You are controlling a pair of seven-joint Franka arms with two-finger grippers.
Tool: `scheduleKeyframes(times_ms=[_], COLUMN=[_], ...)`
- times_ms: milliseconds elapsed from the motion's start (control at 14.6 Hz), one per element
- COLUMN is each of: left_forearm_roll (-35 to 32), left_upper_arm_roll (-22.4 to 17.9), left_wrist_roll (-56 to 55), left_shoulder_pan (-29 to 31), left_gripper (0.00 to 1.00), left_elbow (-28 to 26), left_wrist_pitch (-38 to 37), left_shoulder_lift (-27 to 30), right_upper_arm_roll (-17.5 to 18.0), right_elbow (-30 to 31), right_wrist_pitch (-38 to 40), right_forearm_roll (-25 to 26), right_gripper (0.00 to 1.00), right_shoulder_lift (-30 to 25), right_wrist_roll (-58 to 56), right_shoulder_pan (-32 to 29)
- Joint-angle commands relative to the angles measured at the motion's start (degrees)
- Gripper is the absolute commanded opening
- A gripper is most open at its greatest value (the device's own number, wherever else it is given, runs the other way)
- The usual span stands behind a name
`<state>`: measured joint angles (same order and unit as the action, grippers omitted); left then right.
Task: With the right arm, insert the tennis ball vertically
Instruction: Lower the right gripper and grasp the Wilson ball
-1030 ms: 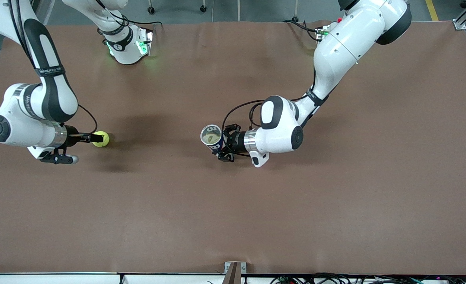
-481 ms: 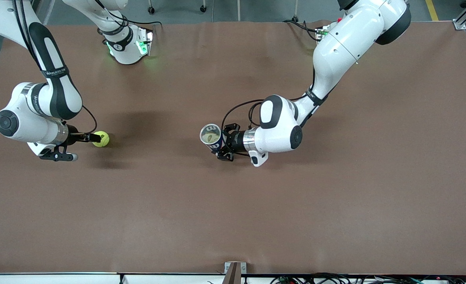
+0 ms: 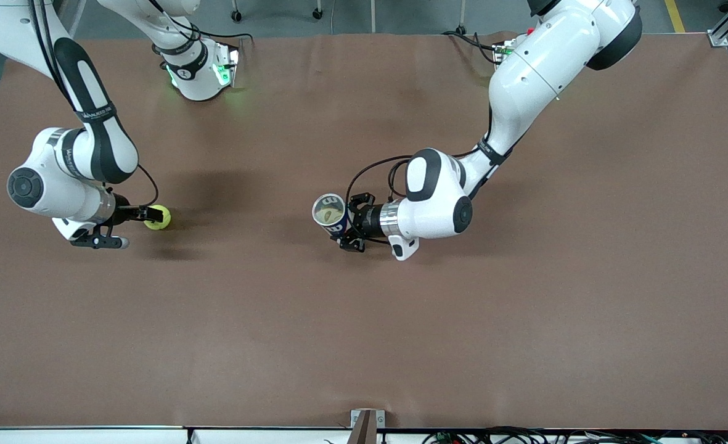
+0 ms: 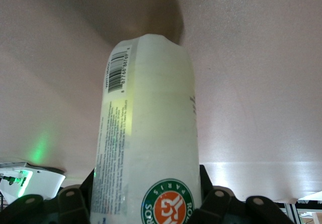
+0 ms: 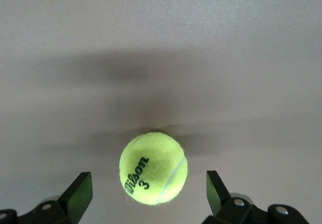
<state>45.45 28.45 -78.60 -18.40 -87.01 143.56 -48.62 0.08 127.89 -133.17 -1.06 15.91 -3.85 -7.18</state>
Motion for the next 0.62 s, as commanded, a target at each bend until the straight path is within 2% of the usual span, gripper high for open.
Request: scheduleKeyframes(times_ms=[0, 343, 549], left_forearm_roll=[1.4, 1.3, 1.4], left_upper_arm_roll=[-0.1, -0.1, -0.1], left_wrist_roll=[0.3, 0.4, 0.4], left_shoulder_pan=[-0.5, -0.5, -0.5], left_gripper=[0.75, 0.75, 0.75], left_elbow=[0.3, 0.3, 0.4], left_wrist_pitch=[0.8, 0.8, 0.8], left_shoulder_lift=[-0.1, -0.2, -0.1], right_upper_arm_roll=[0.8, 0.8, 0.8], right_elbow=[4.8, 7.3, 7.6], right_wrist_pitch=[-3.7, -8.1, -9.1], right_forearm_roll=[1.0, 1.0, 1.1], right_gripper=[1.00, 0.99, 0.90], right_shoulder_lift=[-2.6, -2.8, -2.8], right_wrist_roll=[-0.3, -0.3, -0.3], right_shoulder_pan=[-0.9, -0.8, -0.9])
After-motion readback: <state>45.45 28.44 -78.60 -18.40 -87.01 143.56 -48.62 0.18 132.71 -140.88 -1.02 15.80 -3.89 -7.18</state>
